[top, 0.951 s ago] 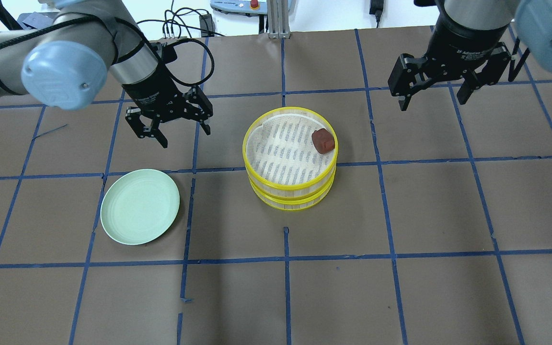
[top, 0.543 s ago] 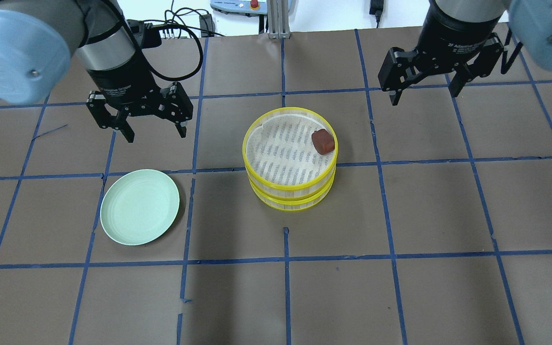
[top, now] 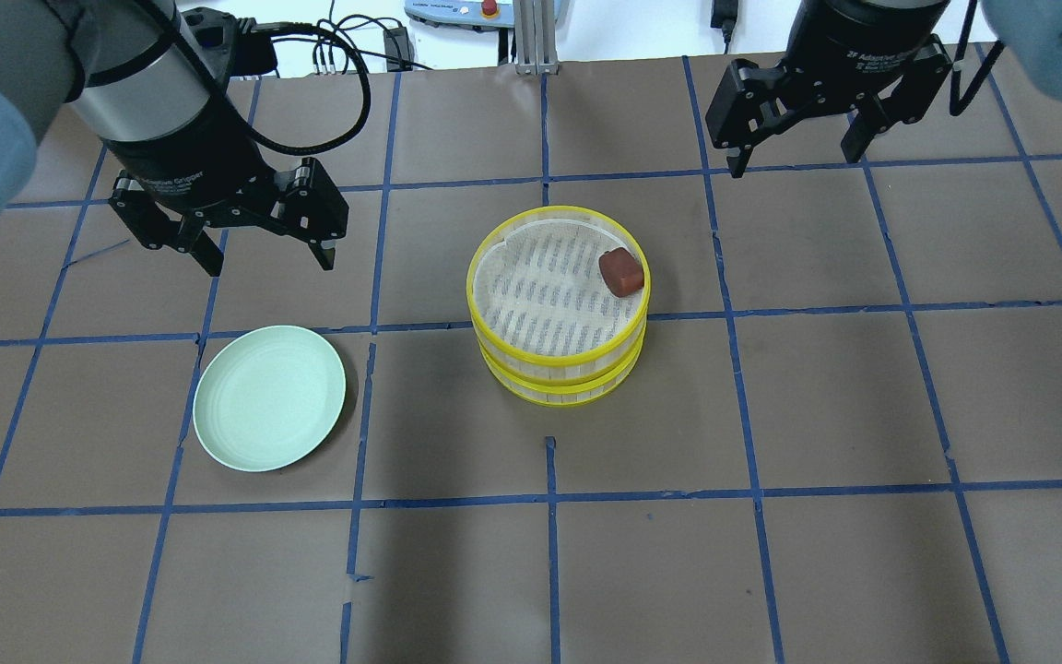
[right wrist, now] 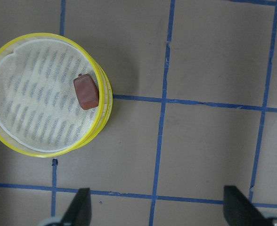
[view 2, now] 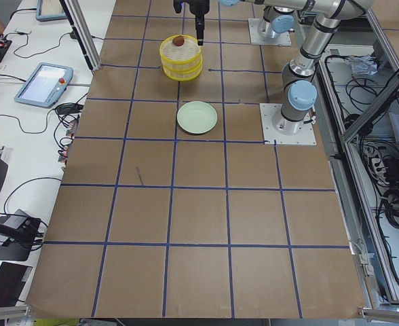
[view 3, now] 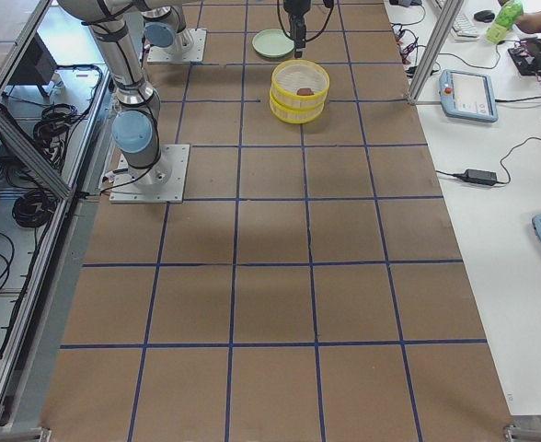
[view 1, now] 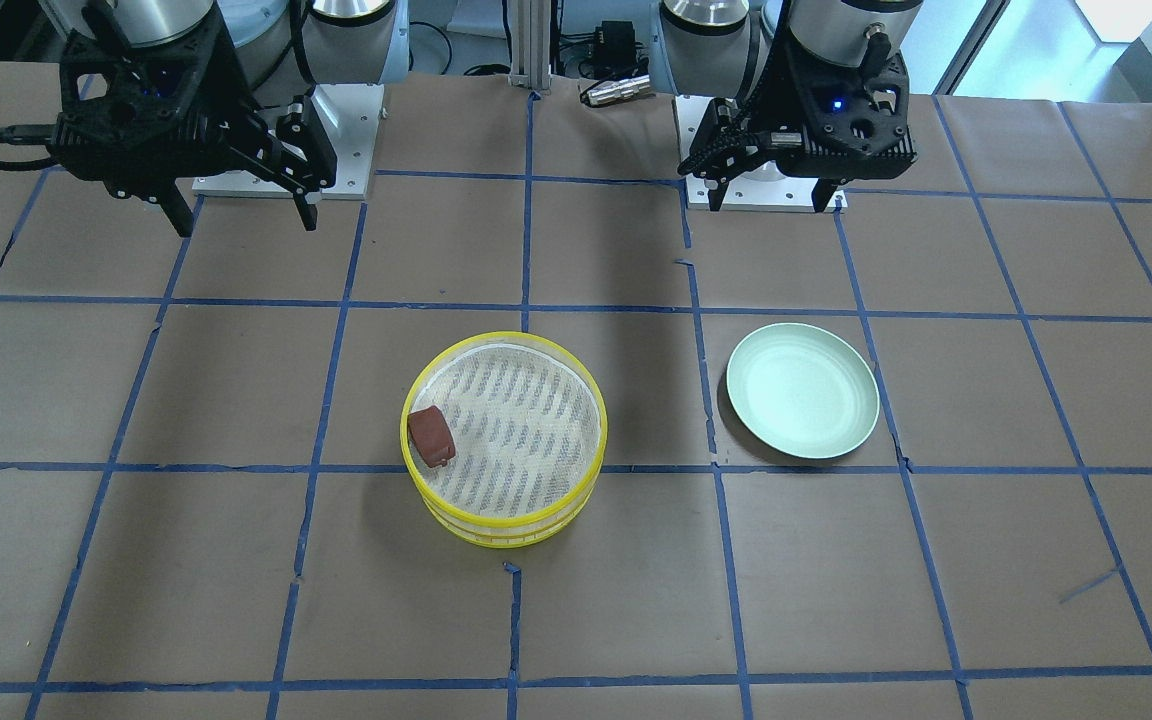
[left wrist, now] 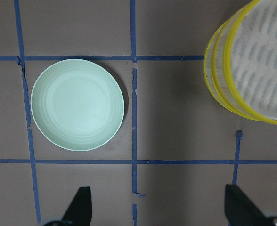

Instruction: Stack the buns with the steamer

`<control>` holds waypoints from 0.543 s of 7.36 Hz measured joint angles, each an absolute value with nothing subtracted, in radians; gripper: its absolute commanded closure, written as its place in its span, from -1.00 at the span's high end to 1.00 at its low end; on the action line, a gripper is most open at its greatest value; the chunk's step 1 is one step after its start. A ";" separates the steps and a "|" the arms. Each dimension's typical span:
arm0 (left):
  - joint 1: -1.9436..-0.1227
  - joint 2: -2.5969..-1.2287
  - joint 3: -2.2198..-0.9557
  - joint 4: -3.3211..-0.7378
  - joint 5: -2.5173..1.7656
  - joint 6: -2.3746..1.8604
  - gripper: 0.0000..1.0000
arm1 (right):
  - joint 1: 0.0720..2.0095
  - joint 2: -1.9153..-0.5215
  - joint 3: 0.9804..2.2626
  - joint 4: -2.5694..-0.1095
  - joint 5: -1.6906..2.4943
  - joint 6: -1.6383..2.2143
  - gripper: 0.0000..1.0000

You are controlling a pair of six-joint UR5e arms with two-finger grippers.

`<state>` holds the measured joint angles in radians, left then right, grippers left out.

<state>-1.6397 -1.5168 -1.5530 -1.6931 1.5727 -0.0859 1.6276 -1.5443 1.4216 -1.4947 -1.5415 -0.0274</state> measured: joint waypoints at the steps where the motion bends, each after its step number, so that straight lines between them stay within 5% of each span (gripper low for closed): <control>1: -1.640 -1.516 -1.553 -1.693 1.571 -0.087 1.00 | 1.619 -1.544 1.422 -1.493 -1.524 -0.028 1.00; 4: -1.638 -1.514 -1.554 -1.692 1.571 -0.086 1.00 | 1.618 -1.543 1.426 -1.493 -1.515 -0.028 1.00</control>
<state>-1.6376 -1.5141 -1.5539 -1.6920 1.5714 -0.0861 1.6184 -1.5432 1.4262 -1.4929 -1.5152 -0.0278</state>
